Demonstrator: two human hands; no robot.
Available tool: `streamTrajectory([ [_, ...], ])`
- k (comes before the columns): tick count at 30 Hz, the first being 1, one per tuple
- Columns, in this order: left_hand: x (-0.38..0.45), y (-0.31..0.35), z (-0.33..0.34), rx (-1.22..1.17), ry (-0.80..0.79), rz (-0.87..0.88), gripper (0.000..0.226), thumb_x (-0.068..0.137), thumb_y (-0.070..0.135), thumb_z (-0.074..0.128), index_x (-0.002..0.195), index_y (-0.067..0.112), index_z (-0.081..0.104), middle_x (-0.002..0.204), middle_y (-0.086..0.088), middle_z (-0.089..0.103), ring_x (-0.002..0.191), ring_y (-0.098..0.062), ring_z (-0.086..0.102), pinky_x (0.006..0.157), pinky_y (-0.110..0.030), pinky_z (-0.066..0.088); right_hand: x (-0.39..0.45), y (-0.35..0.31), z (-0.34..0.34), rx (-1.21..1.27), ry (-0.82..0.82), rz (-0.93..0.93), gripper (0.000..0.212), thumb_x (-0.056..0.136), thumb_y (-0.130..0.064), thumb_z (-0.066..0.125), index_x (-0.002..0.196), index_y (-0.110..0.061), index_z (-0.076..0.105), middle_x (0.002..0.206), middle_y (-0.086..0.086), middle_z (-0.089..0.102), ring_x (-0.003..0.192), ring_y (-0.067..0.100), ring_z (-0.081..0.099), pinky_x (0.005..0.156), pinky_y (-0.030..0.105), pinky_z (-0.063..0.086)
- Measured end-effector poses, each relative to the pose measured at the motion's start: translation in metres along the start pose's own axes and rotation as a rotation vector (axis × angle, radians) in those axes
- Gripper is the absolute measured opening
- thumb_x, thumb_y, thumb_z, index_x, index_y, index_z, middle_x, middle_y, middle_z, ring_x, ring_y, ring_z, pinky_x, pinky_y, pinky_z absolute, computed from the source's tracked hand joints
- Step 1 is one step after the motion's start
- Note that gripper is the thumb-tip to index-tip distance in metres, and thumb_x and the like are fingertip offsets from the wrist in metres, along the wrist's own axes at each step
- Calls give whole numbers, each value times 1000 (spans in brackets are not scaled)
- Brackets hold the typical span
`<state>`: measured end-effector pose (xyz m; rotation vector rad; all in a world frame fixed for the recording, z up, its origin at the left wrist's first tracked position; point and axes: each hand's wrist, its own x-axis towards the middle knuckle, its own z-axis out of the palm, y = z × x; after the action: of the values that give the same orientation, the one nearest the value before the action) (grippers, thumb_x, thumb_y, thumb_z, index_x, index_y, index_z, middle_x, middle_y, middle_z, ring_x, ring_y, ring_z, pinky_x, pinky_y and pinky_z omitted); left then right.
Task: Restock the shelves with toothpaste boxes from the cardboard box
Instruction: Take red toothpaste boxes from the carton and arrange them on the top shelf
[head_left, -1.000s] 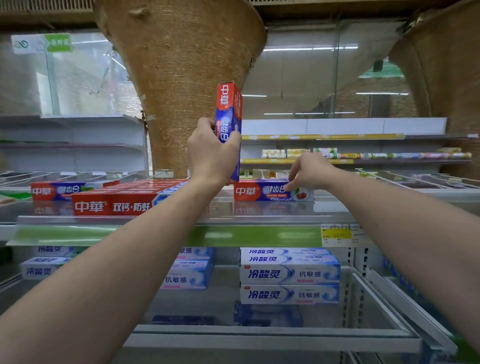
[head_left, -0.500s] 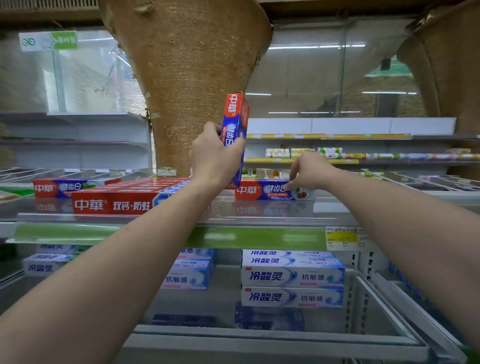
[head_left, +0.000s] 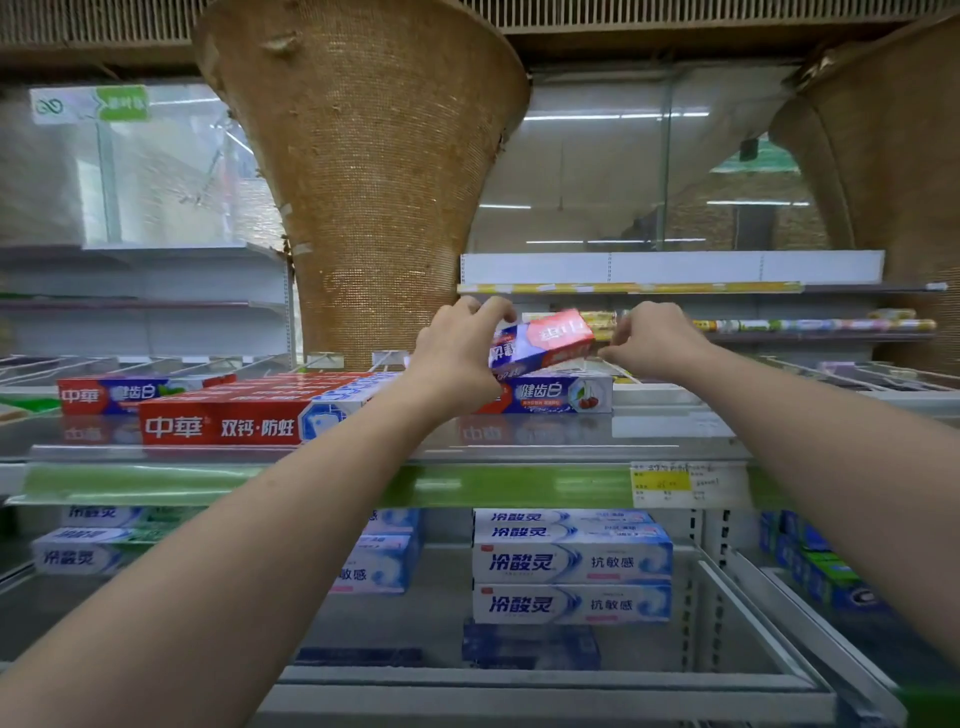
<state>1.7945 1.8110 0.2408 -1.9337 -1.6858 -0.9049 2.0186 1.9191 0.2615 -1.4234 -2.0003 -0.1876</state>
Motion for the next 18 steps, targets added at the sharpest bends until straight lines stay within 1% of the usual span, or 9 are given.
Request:
streamTrajectory([
  [2,0,2,4,46,-22,29,73,75,29,82,139,26,47,127,-3,47,116,-23,45,95,-43,50,-5,5,1,14,-6,13,25,87,-38,71,85,-14,74,82,4,68,78,20,62,71,35,56],
  [5,0,8,10,55,-52,94,67,78,32,81,137,21,51,123,-2,49,111,-19,48,89,-34,48,-8,8,4,20,4,26,25,86,-39,72,82,-15,74,81,3,69,77,19,63,71,37,57],
  [9,0,18,14,39,-180,109,66,76,27,82,134,27,50,120,1,63,101,-20,61,82,-36,55,-13,11,4,13,-6,28,27,85,-40,72,82,-14,74,78,3,69,74,18,63,64,34,56],
  [11,2,21,16,33,-239,115,68,76,28,82,135,30,48,122,2,65,96,-17,60,81,-37,56,-15,14,3,25,-1,36,26,86,-39,71,83,-13,73,80,3,69,76,19,63,66,34,56],
  [14,4,25,15,-12,-256,109,68,78,44,82,135,29,49,116,8,62,93,-13,57,78,-33,52,-17,17,3,27,8,53,28,86,-42,71,84,-13,73,81,3,69,76,20,63,68,35,57],
  [16,6,28,15,-47,-269,86,67,79,51,80,134,27,50,112,8,61,93,-14,57,76,-30,46,-18,19,2,18,11,58,30,86,-44,71,84,-14,75,80,4,69,75,20,62,62,31,51],
  [18,8,31,15,-116,-218,40,60,79,47,79,129,25,53,113,3,65,92,-18,59,76,-31,47,-20,20,-1,7,17,63,30,86,-44,70,84,-14,75,82,5,69,77,23,61,61,29,43],
])
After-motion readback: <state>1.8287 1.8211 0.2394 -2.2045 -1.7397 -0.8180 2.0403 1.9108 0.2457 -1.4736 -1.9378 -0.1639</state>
